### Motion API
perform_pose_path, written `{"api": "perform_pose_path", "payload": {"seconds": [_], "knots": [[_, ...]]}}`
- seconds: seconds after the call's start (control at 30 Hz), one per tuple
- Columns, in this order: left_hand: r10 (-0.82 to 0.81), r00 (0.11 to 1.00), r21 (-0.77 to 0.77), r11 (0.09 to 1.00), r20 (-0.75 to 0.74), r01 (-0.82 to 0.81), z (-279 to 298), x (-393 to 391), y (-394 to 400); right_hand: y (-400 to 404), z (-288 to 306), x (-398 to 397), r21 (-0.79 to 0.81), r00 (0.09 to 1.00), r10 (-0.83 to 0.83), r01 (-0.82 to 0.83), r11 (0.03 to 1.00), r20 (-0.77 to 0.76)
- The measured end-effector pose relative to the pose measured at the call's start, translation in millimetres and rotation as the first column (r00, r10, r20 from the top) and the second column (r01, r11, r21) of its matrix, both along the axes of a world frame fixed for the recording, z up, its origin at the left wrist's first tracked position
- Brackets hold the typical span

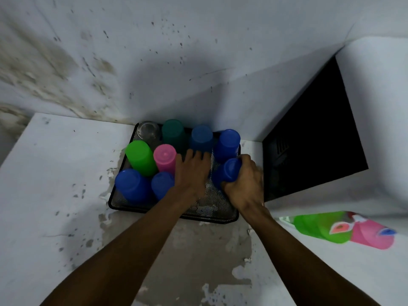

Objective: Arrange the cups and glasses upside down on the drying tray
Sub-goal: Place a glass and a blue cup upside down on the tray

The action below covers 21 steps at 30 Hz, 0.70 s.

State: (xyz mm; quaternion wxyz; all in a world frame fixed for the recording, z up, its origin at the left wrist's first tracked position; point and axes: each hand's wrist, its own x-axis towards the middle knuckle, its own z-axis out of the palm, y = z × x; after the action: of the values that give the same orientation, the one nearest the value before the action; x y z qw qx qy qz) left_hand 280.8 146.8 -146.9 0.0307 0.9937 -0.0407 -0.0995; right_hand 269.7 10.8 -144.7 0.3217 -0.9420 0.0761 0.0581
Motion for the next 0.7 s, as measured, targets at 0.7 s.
{"api": "perform_pose_path", "payload": {"seconds": [0.7], "knots": [[0.056, 0.982, -0.110, 0.993, 0.182, -0.036, -8.3, -11.2, -1.5, -3.3, -13.5, -1.3, 0.090, 0.999, 0.004, -0.007, 0.996, 0.041]]}}
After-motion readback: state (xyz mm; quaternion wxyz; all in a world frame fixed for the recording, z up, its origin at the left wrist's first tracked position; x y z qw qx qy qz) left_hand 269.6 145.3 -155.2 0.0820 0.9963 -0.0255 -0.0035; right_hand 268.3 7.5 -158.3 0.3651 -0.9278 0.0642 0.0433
